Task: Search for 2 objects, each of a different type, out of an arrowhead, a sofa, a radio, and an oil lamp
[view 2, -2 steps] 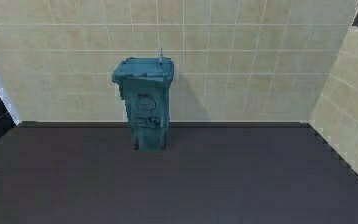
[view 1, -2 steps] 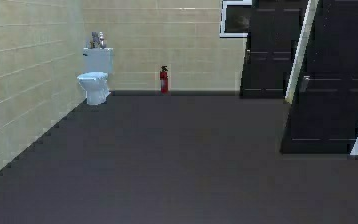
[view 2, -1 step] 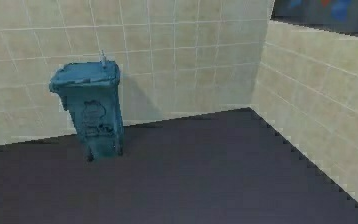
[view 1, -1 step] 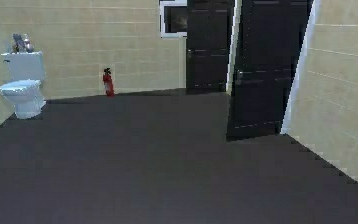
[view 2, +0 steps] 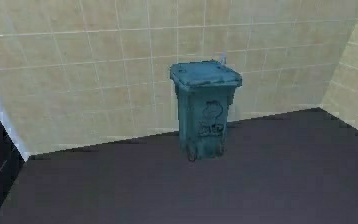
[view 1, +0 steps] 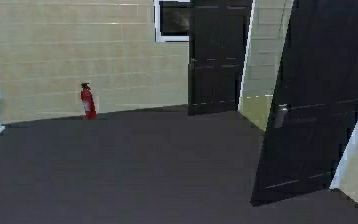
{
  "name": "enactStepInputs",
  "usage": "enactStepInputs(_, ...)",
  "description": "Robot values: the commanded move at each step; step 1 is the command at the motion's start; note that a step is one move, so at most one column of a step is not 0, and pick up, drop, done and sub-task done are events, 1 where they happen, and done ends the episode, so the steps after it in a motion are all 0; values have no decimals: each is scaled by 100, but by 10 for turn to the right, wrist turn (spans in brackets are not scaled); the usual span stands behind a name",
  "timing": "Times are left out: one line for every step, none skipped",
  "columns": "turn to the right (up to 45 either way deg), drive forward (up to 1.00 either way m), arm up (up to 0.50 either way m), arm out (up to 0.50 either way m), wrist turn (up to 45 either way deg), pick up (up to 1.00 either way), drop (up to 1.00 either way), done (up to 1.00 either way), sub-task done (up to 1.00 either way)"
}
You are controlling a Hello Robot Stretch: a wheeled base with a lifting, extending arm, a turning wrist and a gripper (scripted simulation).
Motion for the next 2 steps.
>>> enactStepInputs(0, 100, 0, 0, 0, 0, 0, 0, 0)
enactStepInputs(-30, 0, 0, 0, 0, 0, 0, 0, 0)
